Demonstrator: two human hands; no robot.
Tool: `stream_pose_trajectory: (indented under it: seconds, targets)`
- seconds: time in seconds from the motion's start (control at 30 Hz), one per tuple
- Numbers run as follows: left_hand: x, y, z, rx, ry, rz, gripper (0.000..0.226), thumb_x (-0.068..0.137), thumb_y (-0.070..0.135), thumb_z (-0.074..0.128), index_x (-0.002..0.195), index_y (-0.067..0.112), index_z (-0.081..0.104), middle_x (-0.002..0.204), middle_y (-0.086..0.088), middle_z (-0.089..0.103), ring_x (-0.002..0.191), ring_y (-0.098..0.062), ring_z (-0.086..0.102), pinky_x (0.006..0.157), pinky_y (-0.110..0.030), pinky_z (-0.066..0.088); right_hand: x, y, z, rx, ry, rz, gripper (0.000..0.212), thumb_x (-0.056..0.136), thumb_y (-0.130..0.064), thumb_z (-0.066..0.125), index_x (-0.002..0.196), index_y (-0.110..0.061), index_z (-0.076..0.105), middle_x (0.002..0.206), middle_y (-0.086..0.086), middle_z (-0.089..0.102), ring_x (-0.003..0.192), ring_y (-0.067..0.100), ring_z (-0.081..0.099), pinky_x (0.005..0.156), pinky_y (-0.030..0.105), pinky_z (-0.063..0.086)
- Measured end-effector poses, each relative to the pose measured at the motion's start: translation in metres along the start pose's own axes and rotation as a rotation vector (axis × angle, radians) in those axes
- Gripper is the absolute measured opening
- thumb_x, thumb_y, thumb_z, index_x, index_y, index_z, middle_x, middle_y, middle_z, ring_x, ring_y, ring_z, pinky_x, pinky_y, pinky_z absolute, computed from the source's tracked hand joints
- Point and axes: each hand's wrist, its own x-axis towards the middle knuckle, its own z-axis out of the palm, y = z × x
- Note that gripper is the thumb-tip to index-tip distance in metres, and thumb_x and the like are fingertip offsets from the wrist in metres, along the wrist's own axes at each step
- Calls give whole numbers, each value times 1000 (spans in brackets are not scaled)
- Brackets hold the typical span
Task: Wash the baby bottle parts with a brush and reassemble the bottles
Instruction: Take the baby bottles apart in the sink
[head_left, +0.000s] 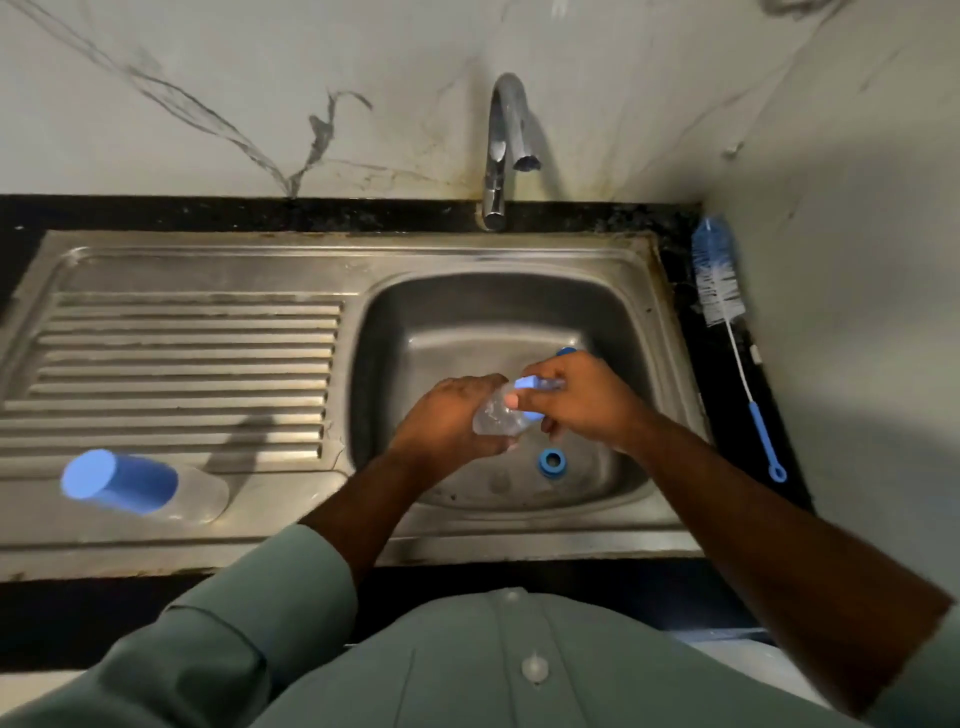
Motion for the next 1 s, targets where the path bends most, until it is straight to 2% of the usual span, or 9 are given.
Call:
stream_pose_trajectory:
  seconds: [0.13,0.27,0.37,0.47,0.53,0.63,0.7,0.77,1.0]
  targets:
    - [-7,-7,-33,-369,-265,-132,49,60,15,93,105,15,72,90,7,74,79,-4,68,72,-21,51,-13,-5,-4,-288,-145,-316,30,79,-27,75,106,-14,71,96,7,72,81,18,67,76,32,53]
    - [-6,-12,-49,-448,-512,-210,45,65,0,87,105,11,71,91,6,75,84,-9,70,75,-22,52,-15,-14,-5,-659,-357,-734,49,79,-9,74,126,-16,61,130,6,50,116,15,48,97,26,44]
    - [-4,-19,-47,-412,-440,-188,56,62,9,90,113,17,68,106,1,73,99,-18,69,88,-32,55,-16,-29,-10,-471,-396,-594,81,71,-22,82,141,-22,42,146,-6,31,132,0,31,100,10,36]
    - [-8,-22,-41,-307,-300,-145,61,62,17,91,118,17,65,108,3,70,98,-13,66,85,-27,52,-8,-46,-8,-782,-119,-331,58,77,-58,66,123,-24,58,117,0,63,108,17,59,80,22,43]
    - [-10,-23,-36,-236,-231,-120,60,62,19,91,116,16,65,107,4,68,95,-12,64,82,-24,50,-4,-49,-2,-1012,-84,-355,43,83,-55,61,105,-20,66,98,5,66,93,24,63,74,28,46]
    - [-11,-26,-32,-196,-131,-116,63,57,30,88,114,15,65,108,0,64,98,-17,62,85,-30,50,-2,-48,3,-775,-217,-553,45,75,-26,77,116,-17,62,112,4,60,100,23,60,83,37,50]
    - [-12,-30,-30,-205,-89,-108,64,59,31,87,117,17,64,113,1,64,101,-14,62,90,-33,51,0,-50,8,-675,-173,-474,70,70,-39,81,130,-22,49,128,1,55,111,19,55,90,34,47]
    - [-10,-32,-29,-218,-71,-129,64,62,32,85,120,18,62,116,1,64,103,-12,61,92,-34,51,8,-50,15,-777,-68,-324,67,78,-54,68,134,-27,44,130,0,56,113,20,55,92,34,45]
    - [12,-41,-34,-7,-66,-221,70,72,30,79,134,28,49,120,1,66,113,-23,60,100,-42,45,28,-42,3,-1175,-104,-852,52,80,-28,75,127,-27,53,132,9,53,109,29,57,78,42,55]
